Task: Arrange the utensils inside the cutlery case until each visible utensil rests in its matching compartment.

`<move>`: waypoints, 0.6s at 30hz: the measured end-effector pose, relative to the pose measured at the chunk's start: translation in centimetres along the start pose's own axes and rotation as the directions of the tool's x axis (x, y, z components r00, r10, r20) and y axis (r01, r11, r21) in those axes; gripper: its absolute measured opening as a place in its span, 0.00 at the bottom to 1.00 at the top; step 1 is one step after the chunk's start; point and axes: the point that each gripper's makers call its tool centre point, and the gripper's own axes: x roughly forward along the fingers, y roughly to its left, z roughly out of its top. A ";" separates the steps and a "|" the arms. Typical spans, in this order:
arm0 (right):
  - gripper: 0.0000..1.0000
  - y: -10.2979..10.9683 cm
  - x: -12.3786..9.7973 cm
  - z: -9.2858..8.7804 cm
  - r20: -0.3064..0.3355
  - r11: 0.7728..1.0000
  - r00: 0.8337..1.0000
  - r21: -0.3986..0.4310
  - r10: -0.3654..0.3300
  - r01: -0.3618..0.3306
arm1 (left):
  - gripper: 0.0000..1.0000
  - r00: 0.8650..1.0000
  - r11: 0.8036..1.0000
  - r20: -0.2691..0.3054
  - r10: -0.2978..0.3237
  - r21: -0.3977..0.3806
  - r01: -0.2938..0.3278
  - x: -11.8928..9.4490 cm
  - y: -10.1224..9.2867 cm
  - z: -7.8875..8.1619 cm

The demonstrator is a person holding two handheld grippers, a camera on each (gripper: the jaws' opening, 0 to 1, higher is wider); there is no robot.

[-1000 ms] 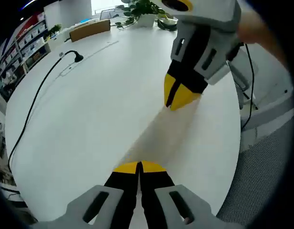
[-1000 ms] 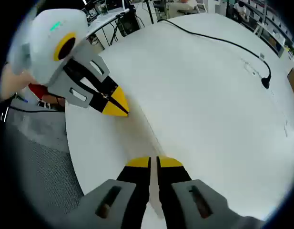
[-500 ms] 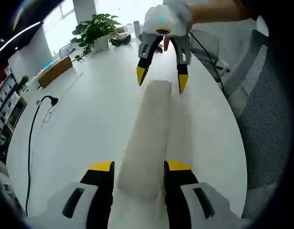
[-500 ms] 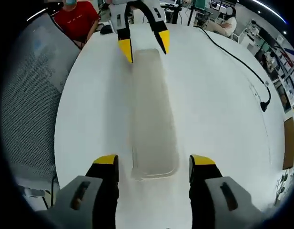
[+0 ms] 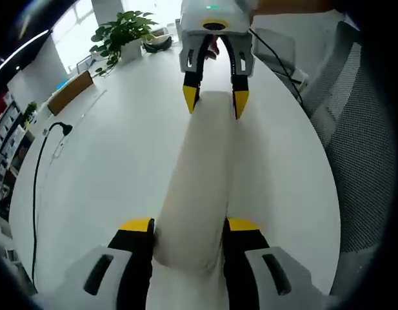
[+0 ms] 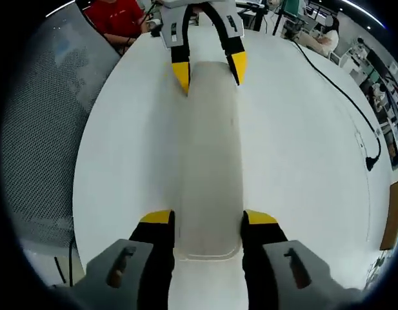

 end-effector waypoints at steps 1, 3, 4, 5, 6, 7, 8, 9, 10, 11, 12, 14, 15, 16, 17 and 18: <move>0.39 0.3 0.1 0.3 0.002 1.000 1.000 -0.004 -0.001 0.001 | 0.44 1.000 1.000 -0.005 0.004 -0.008 -0.004 -0.3 -0.5 -0.4; 0.39 1.3 0.4 0.8 -0.003 1.000 1.000 -0.019 -0.012 0.012 | 0.44 1.000 1.000 0.001 0.016 -0.017 -0.016 -0.9 -1.4 -1.0; 0.39 1.8 0.5 1.1 0.001 1.000 1.000 -0.013 -0.015 0.015 | 0.44 1.000 0.999 0.001 0.024 -0.022 -0.024 -1.1 -1.9 -1.3; 0.39 2.4 0.6 1.4 0.013 1.000 1.000 -0.006 -0.014 0.014 | 0.44 1.000 0.999 0.000 0.031 -0.019 -0.031 -1.3 -2.3 -1.5; 0.39 3.0 0.7 1.9 0.033 1.000 0.999 -0.020 -0.020 0.021 | 0.44 0.999 0.999 -0.003 0.039 -0.022 -0.039 -1.7 -2.9 -2.0; 0.39 3.6 0.8 2.1 0.040 1.000 0.999 -0.018 -0.019 0.019 | 0.44 0.999 0.999 -0.005 0.039 -0.023 -0.040 -2.0 -3.4 -2.2; 0.39 4.3 0.9 2.5 0.055 0.999 0.998 -0.027 -0.017 0.018 | 0.44 0.999 0.999 -0.013 0.035 -0.017 -0.036 -2.3 -4.1 -2.5; 0.39 4.8 1.0 2.7 0.064 0.999 0.998 -0.027 -0.016 0.018 | 0.44 0.999 0.999 -0.025 0.031 -0.028 -0.032 -2.5 -4.4 -2.8; 0.39 5.1 1.0 2.9 0.071 0.999 0.997 -0.030 -0.018 0.021 | 0.44 0.999 0.999 -0.035 0.030 -0.034 -0.031 -2.7 -4.8 -3.0; 0.39 5.7 1.2 3.3 0.080 0.999 0.997 -0.037 -0.017 0.020 | 0.44 0.998 0.999 -0.052 0.026 -0.034 -0.027 -3.0 -5.4 -3.3; 0.39 6.0 1.2 3.5 0.084 0.999 0.996 -0.042 -0.013 0.017 | 0.44 0.998 0.999 -0.065 0.018 -0.039 -0.021 -3.2 -5.8 -3.5; 0.39 6.8 1.3 3.8 0.087 0.998 0.996 -0.054 -0.010 0.014 | 0.44 0.996 0.999 -0.087 0.006 -0.046 -0.010 -3.4 -6.5 -3.9; 0.39 7.1 1.4 4.0 0.089 0.998 0.996 -0.063 -0.005 0.011 | 0.44 0.995 0.999 -0.100 -0.004 -0.049 -0.001 -3.4 -7.0 -4.1; 0.39 7.4 1.4 4.1 0.089 0.997 0.996 -0.071 -0.003 0.010 | 0.44 0.993 0.999 -0.116 -0.015 -0.048 0.010 -3.4 -7.5 -4.3; 0.39 7.7 1.5 4.2 0.088 0.997 0.996 -0.079 0.000 0.007 | 0.44 0.990 0.999 -0.137 -0.027 -0.032 0.023 -3.5 -8.0 -4.6; 0.39 7.9 1.5 4.3 0.081 0.997 0.997 -0.079 -0.002 0.009 | 0.44 0.989 0.998 -0.143 -0.029 -0.055 0.021 -3.5 -8.1 -4.5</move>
